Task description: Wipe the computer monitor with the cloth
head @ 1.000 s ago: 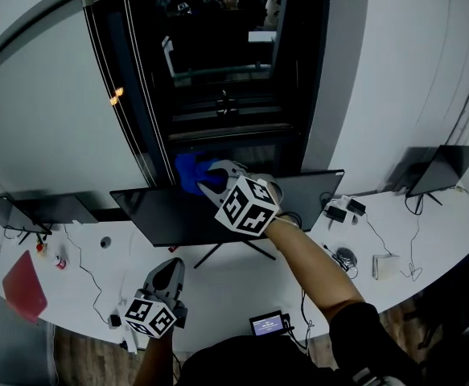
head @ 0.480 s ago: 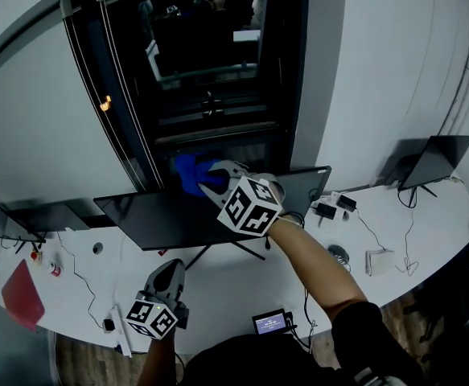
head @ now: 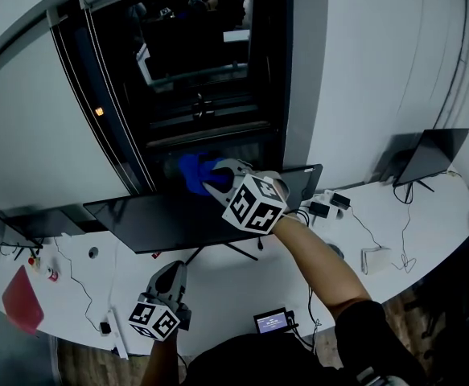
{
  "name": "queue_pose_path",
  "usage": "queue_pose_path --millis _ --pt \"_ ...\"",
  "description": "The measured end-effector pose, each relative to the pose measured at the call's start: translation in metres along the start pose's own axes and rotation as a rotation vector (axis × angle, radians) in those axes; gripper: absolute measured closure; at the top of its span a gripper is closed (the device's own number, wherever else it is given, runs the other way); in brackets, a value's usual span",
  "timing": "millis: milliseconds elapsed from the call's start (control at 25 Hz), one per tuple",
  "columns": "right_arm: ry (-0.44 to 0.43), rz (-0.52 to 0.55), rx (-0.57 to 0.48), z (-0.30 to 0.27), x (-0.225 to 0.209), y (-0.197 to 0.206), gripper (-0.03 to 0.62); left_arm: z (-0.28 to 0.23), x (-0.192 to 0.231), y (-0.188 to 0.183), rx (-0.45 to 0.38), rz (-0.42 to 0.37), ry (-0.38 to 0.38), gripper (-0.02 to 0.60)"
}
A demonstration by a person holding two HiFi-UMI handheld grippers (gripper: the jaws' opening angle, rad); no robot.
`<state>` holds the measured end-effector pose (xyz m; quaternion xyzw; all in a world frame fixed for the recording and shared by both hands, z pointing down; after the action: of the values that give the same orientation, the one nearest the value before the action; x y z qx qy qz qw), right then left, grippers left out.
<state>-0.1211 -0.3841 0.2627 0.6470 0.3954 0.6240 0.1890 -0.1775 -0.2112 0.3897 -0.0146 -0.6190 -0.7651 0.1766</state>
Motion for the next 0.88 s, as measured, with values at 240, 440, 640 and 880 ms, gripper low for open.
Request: queue_pose_path --millis 240,440,640,880 --pt "0.008 0.0 0.011 0.017 -0.007 0.011 0.533 -0.005 -0.008 0.002 0.013 -0.002 0.002 0.588" --pt "0.022 0.009 0.02 0.032 -0.013 0.019 0.533 -0.01 -0.013 0.005 0.018 -0.007 0.014 0.588" --pt "0.041 0.014 0.043 0.047 -0.019 0.029 0.533 -0.016 -0.021 0.009 0.022 -0.005 0.025 0.588" --pt "0.084 -0.02 0.072 0.073 -0.032 0.046 0.533 -0.023 -0.031 0.013 0.027 -0.003 0.047 0.588"
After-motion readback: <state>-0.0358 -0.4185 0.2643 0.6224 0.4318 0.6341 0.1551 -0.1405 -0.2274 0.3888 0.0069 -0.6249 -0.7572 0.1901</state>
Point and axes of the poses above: the fingertips, and each gripper's own axes: z backward along the fingers, x to its left, y out of its underside, the point moved 2 cm from there along z, backward along the fingers, and after that the axes turned 13 degrees about -x, right-handed, at the moved point
